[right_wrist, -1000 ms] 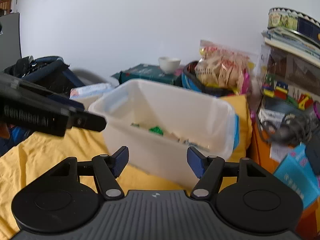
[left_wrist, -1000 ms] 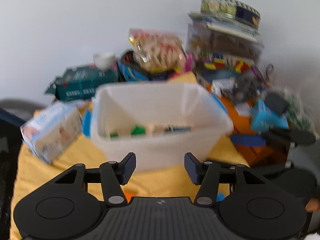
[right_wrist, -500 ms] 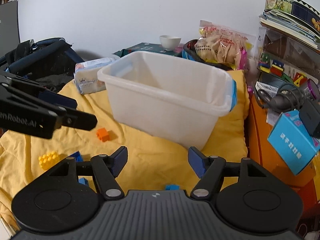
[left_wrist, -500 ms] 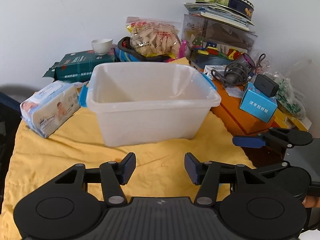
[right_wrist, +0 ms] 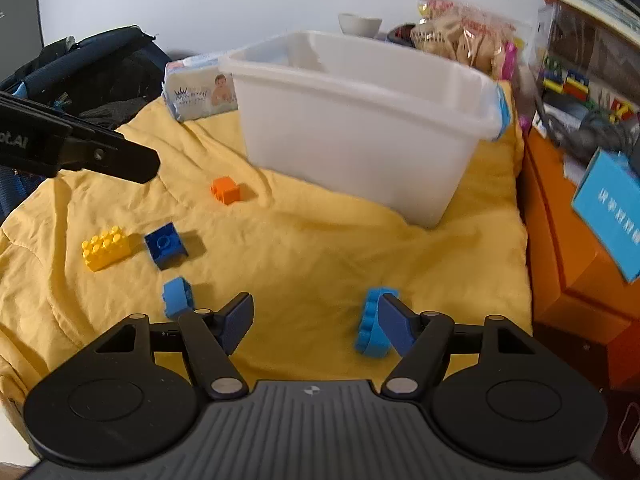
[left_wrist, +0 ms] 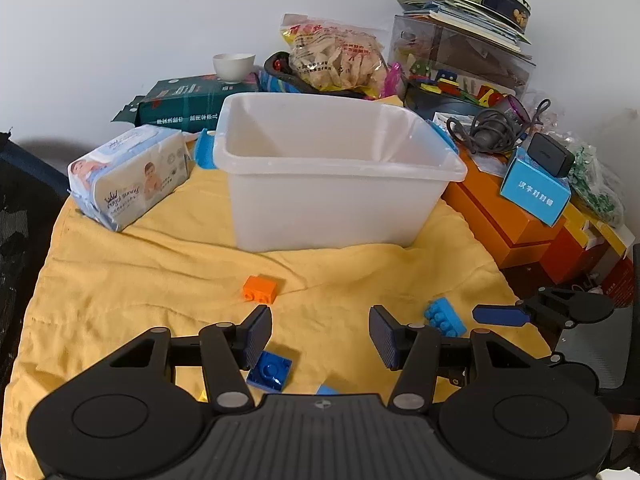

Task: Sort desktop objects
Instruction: 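Move both open tools back down to the remaining bricks, then grasp the yellow brick with the left tool while the right tool grasps the light-blue brick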

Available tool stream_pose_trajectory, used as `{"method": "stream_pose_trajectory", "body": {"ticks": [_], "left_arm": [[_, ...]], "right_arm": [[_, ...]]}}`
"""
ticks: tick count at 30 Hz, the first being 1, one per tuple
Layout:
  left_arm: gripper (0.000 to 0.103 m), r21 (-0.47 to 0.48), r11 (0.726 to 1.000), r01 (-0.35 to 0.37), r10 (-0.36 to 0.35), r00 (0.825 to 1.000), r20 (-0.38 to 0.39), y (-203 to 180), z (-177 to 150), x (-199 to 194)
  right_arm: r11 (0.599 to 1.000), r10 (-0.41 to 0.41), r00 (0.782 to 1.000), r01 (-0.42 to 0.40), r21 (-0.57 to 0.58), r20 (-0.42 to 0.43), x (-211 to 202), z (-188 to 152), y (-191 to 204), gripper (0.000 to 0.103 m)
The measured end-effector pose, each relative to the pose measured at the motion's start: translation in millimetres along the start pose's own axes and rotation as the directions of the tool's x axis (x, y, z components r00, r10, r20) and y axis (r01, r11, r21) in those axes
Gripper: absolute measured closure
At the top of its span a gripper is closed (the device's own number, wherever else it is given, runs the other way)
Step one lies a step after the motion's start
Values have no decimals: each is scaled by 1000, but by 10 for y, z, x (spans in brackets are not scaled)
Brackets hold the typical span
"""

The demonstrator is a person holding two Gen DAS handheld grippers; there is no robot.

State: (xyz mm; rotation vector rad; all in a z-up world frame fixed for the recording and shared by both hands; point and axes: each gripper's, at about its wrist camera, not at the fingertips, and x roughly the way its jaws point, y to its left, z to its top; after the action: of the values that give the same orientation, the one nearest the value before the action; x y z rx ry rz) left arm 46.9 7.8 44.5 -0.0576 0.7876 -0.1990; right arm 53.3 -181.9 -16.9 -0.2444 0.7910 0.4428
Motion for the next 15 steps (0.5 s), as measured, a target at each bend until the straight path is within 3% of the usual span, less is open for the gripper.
{"method": "stream_pose_trajectory", "body": {"ticks": [15], "left_arm": [[45, -31, 999, 13, -13, 1000, -6, 116, -96, -57]], "right_arm": [[996, -12, 999, 16, 83, -48, 37, -53, -59, 29]]}}
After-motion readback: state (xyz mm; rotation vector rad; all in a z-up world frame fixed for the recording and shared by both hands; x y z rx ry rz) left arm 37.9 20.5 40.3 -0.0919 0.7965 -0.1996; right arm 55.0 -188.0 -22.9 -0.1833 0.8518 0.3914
